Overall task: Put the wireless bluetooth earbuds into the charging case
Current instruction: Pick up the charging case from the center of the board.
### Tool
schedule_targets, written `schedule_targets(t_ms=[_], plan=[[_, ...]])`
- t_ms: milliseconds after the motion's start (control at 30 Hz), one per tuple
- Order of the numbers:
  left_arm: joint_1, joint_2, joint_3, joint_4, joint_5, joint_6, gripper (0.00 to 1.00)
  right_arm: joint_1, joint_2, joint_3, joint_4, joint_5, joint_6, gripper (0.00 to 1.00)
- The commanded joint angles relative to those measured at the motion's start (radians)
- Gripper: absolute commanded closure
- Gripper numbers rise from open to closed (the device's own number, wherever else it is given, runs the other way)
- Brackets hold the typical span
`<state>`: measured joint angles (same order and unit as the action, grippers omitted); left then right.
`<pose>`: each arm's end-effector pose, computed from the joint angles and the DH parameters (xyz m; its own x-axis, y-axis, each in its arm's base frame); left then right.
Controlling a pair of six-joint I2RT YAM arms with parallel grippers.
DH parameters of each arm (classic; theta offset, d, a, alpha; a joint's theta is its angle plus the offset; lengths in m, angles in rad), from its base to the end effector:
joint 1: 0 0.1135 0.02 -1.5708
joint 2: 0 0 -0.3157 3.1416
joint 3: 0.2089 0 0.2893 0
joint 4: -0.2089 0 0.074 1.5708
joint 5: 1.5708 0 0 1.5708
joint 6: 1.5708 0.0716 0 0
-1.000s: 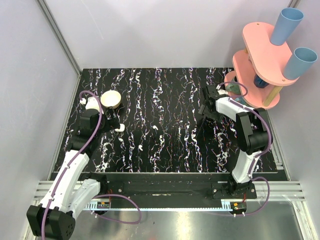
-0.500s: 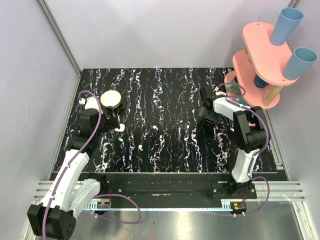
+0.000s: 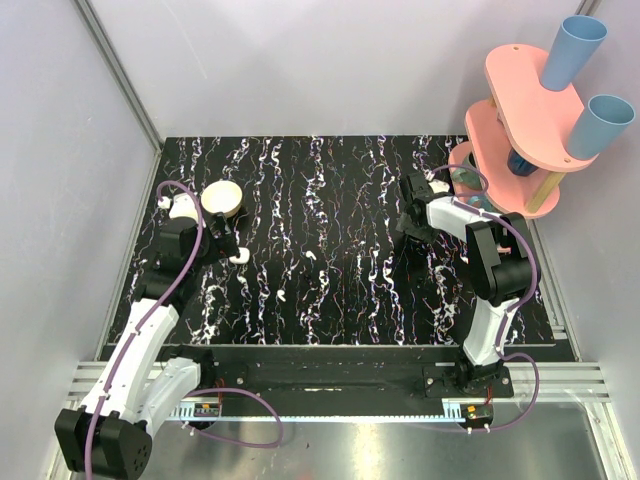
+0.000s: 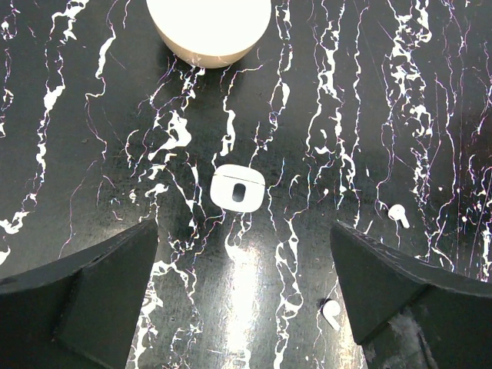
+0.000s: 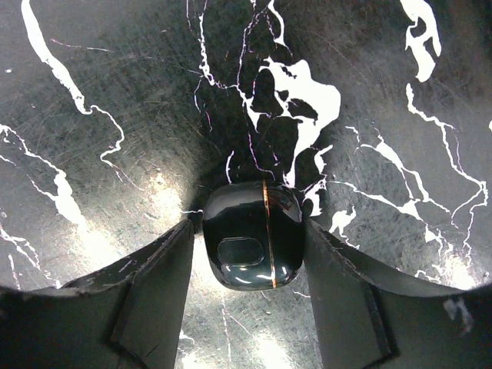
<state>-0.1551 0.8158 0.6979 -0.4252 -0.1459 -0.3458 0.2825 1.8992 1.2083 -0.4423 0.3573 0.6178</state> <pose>0.2148 -0.0230 0.2949 -0.4905 -0.2627 -0.8309 -0.1450 0.9648 -0.2195 0.4276 0.0980 0.1504 -0.7779 0.3393 -0.5289 0.4070 0.9133 -0.0128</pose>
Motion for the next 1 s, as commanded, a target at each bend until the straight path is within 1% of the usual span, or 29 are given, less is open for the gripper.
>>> schedule_targets(t_ms=[0,33,167,233,367,467,533,600,633,800,967], plan=[[0.005,0.0,0.034,0.023,-0.008,-0.009,0.01,0.003,-0.019,-0.023,0.014,0.012,-0.033,0.35],[0.006,0.002,0.034,0.022,-0.007,-0.009,0.01,0.001,-0.019,-0.026,0.014,0.012,-0.038,0.35],[0.006,0.0,0.034,0.023,-0.006,-0.007,0.01,0.003,-0.017,-0.03,0.019,0.006,-0.052,0.44],[0.006,-0.001,0.034,0.022,0.002,-0.004,0.01,0.003,-0.017,-0.035,0.019,-0.003,-0.067,0.44],[0.006,0.002,0.038,0.022,0.026,0.008,0.01,0.003,-0.046,-0.067,0.076,-0.027,-0.105,0.39],[0.006,0.006,0.041,0.014,0.026,0.01,0.01,0.003,-0.046,-0.064,0.082,-0.047,-0.148,0.33],[0.006,0.009,0.043,0.014,0.028,0.01,0.01,0.003,-0.048,-0.065,0.083,-0.049,-0.173,0.31],[0.006,0.009,0.043,0.014,0.028,0.011,0.01,0.003,-0.048,-0.067,0.086,-0.052,-0.19,0.31],[0.006,0.011,0.043,0.013,0.028,0.011,0.01,0.003,-0.046,-0.067,0.088,-0.055,-0.214,0.33],[0.006,0.013,0.045,0.014,0.032,0.013,0.01,0.001,-0.055,-0.069,0.096,-0.121,-0.277,0.33],[0.006,0.014,0.045,0.014,0.032,0.013,0.01,0.001,-0.054,-0.065,0.077,-0.118,-0.283,0.33]])
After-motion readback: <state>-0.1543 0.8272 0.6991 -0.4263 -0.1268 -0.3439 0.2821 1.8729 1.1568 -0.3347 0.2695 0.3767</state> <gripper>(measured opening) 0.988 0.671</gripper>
